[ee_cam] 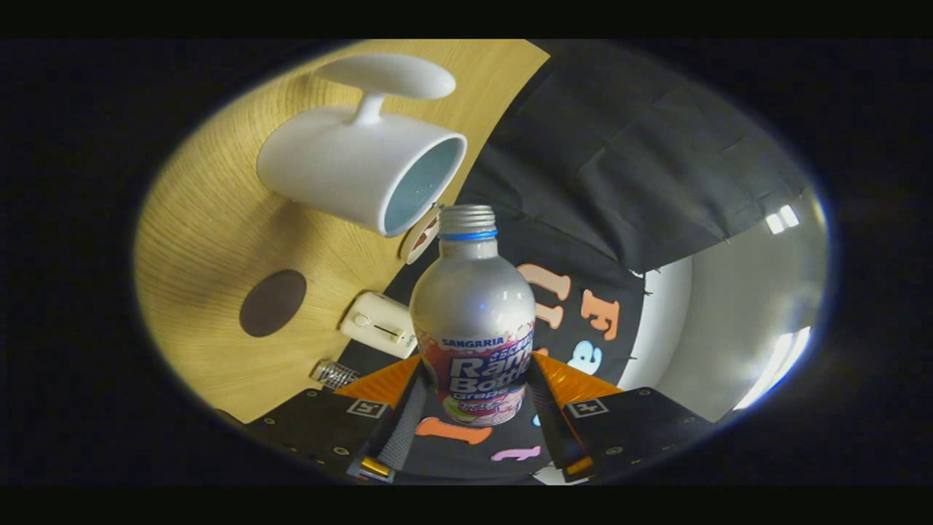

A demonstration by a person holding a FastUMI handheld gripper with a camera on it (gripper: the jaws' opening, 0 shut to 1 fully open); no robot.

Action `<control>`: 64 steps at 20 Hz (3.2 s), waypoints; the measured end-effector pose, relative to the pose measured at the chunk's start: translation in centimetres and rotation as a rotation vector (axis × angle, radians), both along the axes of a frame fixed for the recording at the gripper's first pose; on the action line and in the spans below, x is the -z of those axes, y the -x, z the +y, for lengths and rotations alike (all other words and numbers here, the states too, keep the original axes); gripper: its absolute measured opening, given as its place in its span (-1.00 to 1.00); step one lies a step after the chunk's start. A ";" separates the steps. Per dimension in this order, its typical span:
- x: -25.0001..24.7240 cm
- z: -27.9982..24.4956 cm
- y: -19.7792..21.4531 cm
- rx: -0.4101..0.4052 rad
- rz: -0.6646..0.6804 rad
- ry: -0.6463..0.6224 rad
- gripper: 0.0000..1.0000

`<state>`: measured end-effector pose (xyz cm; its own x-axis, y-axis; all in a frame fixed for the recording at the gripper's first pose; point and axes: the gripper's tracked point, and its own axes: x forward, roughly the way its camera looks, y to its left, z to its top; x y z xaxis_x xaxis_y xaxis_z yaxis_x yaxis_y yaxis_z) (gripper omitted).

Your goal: Take the bottle from table, then pour the juice into the cup, finally place the bottle on the coaster

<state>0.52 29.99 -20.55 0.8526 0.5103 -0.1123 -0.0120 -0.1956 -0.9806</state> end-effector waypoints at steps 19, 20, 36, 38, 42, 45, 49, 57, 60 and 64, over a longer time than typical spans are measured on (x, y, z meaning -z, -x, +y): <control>2.4 -2.3 -3.3 0.296 0.756 -0.925 0.49; 2.1 -2.3 -3.7 0.304 0.779 -0.972 0.49; 7.8 -2.7 -4.4 0.492 1.231 -1.439 0.49; 8.3 -2.5 -4.2 0.499 1.257 -1.454 0.49; 9.9 -2.6 -4.4 0.536 1.299 -1.483 0.49; 11.1 -2.8 -4.4 0.578 1.313 -1.492 0.49; 12.5 -2.8 -4.6 0.609 1.331 -1.491 0.49; 13.2 -3.0 -4.6 0.629 1.358 -1.515 0.50; 13.0 -2.7 -4.0 0.613 1.399 -1.510 0.56; 14.0 -3.0 -3.1 0.646 1.436 -1.463 0.66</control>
<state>3.60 27.00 -34.57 0.6048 0.5576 -0.5685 -0.4270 0.8297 0.3596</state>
